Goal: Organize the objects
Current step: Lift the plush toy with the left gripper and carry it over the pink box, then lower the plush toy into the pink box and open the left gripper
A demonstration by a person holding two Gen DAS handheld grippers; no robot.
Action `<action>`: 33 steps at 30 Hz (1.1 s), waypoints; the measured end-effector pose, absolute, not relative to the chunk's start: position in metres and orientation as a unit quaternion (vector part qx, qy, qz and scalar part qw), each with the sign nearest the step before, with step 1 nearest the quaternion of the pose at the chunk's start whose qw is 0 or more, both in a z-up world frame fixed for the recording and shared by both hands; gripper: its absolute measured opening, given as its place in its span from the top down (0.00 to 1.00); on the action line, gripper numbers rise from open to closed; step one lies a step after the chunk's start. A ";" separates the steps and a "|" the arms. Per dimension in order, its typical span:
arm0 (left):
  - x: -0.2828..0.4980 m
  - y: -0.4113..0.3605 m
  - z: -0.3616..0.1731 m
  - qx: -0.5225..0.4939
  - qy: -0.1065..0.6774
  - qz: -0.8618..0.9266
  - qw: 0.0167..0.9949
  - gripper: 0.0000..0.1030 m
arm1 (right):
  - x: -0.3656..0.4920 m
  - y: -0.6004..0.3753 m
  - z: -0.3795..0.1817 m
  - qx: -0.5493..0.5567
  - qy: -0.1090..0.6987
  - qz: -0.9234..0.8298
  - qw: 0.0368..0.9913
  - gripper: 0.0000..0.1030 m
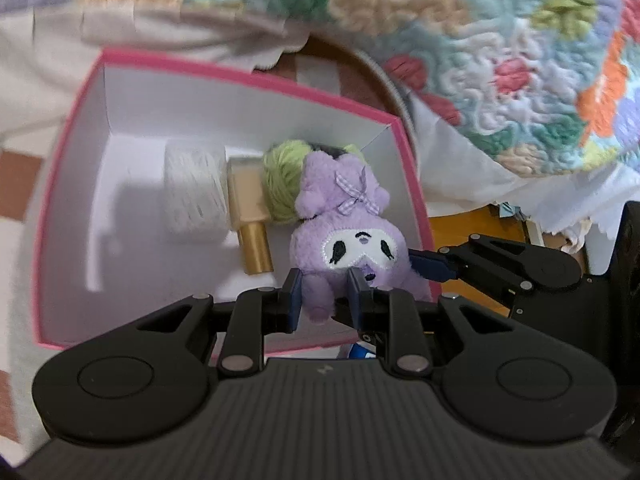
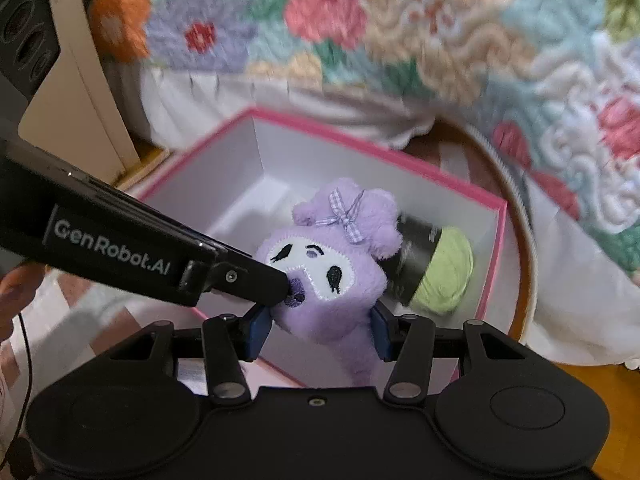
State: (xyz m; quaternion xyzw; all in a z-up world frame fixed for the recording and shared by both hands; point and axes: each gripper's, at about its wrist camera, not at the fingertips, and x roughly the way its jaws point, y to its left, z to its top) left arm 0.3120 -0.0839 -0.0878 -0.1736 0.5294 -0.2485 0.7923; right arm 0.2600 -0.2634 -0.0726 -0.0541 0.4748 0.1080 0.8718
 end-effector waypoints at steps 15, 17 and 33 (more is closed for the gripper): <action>0.331 -0.105 -0.130 -0.193 0.565 -0.234 0.767 0.78 | 0.309 -0.264 -0.108 -0.131 0.612 0.103 0.773 0.45; 0.335 -0.103 -0.135 -0.205 0.571 -0.234 0.760 0.77 | 0.315 -0.265 -0.111 -0.141 0.614 0.103 0.769 0.44; 0.301 -0.105 -0.092 -0.144 0.550 -0.216 0.794 0.48 | 0.262 -0.281 -0.071 -0.071 0.535 0.077 0.839 0.32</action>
